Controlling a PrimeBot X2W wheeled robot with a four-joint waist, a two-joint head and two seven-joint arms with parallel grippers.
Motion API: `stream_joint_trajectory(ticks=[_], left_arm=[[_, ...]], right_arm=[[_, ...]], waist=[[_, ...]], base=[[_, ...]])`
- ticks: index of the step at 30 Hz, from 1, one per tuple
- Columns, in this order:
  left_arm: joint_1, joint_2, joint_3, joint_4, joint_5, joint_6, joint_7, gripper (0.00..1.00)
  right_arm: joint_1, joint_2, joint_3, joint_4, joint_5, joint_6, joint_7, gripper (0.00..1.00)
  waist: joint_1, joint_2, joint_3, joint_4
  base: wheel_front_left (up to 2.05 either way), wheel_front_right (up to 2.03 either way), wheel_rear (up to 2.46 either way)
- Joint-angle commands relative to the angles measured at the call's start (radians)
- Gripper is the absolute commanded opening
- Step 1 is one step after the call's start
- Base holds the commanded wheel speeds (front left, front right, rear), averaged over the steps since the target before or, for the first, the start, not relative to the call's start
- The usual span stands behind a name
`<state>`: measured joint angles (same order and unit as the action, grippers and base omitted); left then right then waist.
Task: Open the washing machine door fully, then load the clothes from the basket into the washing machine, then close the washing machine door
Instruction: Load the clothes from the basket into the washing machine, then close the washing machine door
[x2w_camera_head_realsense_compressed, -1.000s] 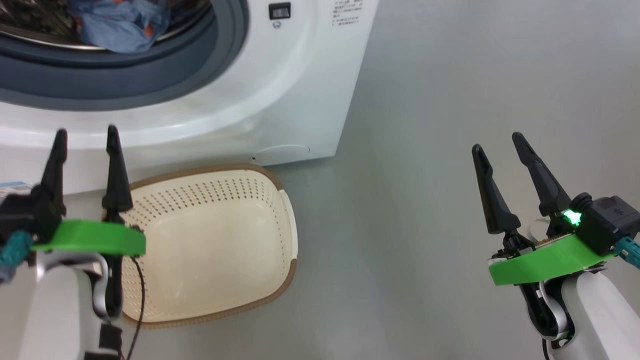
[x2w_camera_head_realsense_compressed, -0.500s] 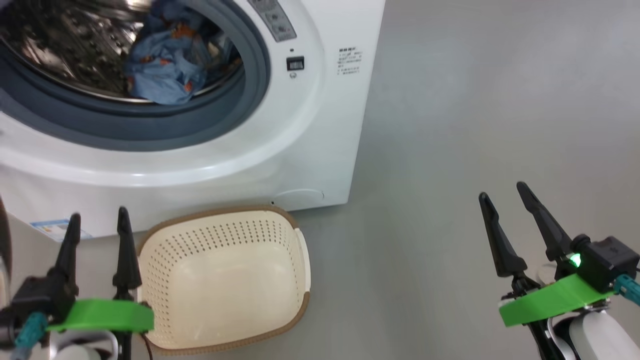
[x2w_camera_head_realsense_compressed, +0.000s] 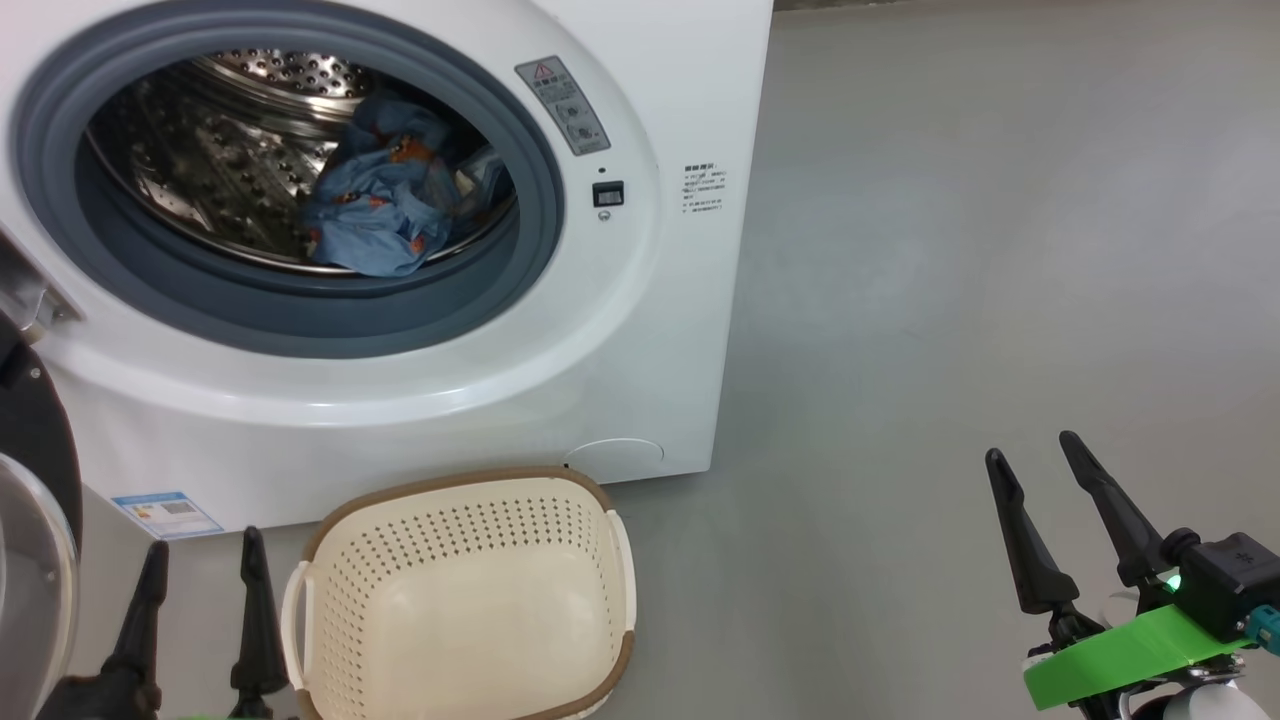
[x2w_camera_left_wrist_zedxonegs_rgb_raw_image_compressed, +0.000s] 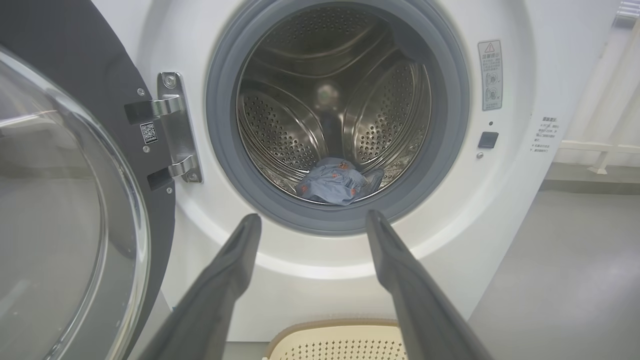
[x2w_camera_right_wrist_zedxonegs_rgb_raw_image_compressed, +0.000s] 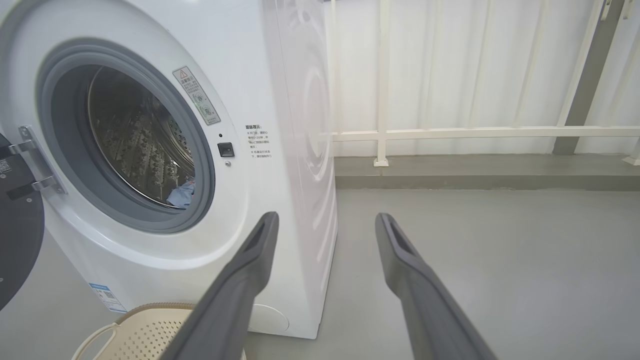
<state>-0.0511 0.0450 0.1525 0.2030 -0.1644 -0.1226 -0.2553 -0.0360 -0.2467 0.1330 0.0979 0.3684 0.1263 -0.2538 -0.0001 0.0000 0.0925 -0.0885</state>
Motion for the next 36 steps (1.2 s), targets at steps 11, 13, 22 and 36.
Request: stream_joint_trajectory(ticks=[11,13,22,36], left_arm=[[0.054,0.006,0.032,-0.079,-0.009,-0.004,-0.006,1.00],[0.053,0.006,0.032,-0.079,-0.009,-0.004,-0.006,1.00],[0.051,0.006,0.030,-0.072,-0.014,-0.003,-0.006,1.00],[0.048,0.005,0.031,-0.059,-0.018,0.005,-0.006,1.00]], right_arm=[[0.012,-0.012,0.005,-0.028,-0.004,0.004,-0.008,1.00],[0.011,-0.012,0.005,-0.028,-0.004,0.004,-0.008,1.00],[0.013,-0.014,0.007,-0.026,-0.003,0.004,-0.008,1.00],[0.010,-0.016,0.010,-0.028,-0.002,0.004,-0.008,1.00]], waist=[[0.0001,0.0000,-0.012,0.002],[0.0001,0.0000,-0.013,0.001],[0.0001,0.0000,-0.019,0.001],[0.0001,0.0000,-0.014,-0.002]], base=[[0.00,0.00,0.00],[0.00,0.00,0.00],[0.00,0.00,0.00],[-0.58,0.58,0.00]])
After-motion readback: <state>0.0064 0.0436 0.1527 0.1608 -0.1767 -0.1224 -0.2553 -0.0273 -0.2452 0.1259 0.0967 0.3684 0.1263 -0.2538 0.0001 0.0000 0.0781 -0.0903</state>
